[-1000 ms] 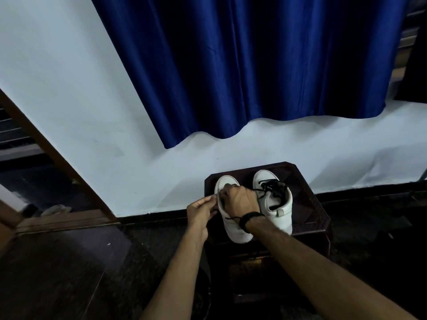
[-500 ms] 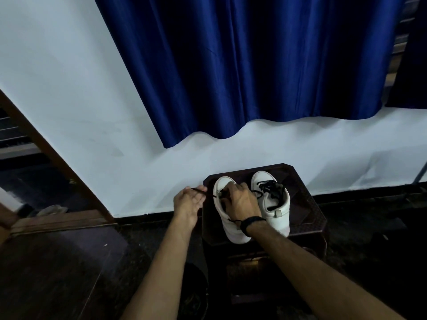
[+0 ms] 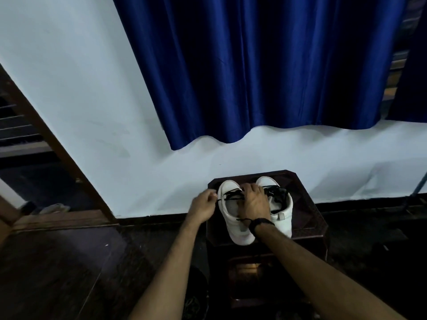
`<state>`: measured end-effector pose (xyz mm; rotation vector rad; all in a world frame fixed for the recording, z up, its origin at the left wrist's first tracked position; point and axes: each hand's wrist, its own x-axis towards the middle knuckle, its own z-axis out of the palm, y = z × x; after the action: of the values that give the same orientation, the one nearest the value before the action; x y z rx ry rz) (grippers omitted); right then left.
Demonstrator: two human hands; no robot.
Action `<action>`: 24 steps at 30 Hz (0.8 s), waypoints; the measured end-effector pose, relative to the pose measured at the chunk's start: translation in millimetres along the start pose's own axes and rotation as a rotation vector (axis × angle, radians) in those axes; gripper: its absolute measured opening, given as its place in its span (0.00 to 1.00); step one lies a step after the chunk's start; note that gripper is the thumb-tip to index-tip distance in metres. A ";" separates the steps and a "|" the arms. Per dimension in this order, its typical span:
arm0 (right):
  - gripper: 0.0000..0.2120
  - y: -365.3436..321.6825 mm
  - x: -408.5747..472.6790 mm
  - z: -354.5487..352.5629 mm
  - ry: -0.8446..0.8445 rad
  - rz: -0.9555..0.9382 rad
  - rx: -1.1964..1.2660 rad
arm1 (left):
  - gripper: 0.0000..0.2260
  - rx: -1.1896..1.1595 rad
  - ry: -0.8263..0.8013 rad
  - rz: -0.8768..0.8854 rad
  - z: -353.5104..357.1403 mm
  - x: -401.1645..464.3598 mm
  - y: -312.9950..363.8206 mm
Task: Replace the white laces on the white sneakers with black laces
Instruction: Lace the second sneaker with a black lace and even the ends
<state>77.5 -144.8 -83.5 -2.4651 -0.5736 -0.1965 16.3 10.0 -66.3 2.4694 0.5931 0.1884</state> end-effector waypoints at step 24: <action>0.12 8.0 27.2 -61.1 -0.358 0.131 -0.033 | 0.16 0.039 0.278 -0.030 2.7 -21.3 26.1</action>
<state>104.9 -176.6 -30.8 -2.5757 -0.5545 0.2954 7.7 -20.0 -53.6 2.4887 0.7559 0.5186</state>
